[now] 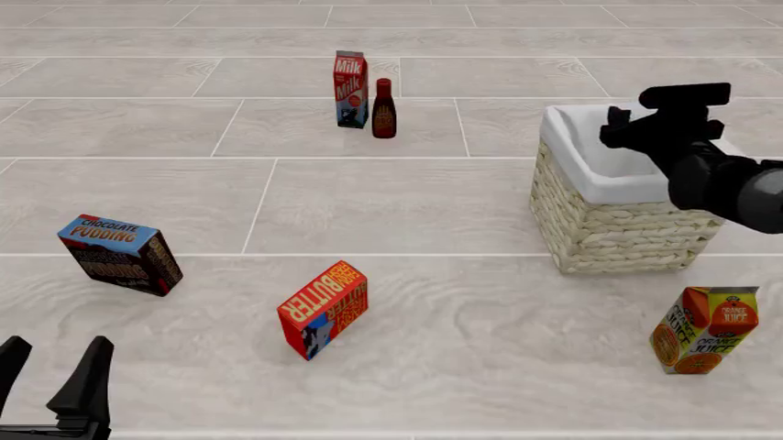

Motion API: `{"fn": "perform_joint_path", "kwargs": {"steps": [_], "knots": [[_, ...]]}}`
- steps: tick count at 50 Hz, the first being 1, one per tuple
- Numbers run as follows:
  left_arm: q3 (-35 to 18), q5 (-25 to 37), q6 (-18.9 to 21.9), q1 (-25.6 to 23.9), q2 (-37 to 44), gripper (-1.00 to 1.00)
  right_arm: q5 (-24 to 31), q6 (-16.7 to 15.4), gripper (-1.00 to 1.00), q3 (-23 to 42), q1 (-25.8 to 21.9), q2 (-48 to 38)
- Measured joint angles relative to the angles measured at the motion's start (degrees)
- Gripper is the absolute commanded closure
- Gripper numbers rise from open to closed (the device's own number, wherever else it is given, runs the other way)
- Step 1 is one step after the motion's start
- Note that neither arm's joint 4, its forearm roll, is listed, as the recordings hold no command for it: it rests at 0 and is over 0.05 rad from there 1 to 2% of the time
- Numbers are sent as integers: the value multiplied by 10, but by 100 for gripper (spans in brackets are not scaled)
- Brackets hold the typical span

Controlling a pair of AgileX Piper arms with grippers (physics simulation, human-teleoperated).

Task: Pick the tomato sauce and place it in the basket.

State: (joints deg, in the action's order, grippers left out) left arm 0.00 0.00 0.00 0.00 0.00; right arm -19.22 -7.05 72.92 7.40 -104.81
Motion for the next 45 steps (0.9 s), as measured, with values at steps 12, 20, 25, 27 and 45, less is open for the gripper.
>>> {"fn": "perform_joint_path", "kwargs": {"steps": [12, 20, 25, 27, 45], "knots": [[0, 0, 0, 0, 0, -100, 0, 1, -100, -3, -1, 4], [0, 0, 0, 0, 0, -100, -2, 2, -100, -8, -3, 8], [0, 0, 0, 0, 0, -100, -3, 2, -100, -11, -5, 13], [0, 0, 0, 0, 0, -100, -3, 2, -100, -12, -5, 15], [0, 0, 0, 0, 0, -100, -2, 2, -100, -17, -11, 29]]}}
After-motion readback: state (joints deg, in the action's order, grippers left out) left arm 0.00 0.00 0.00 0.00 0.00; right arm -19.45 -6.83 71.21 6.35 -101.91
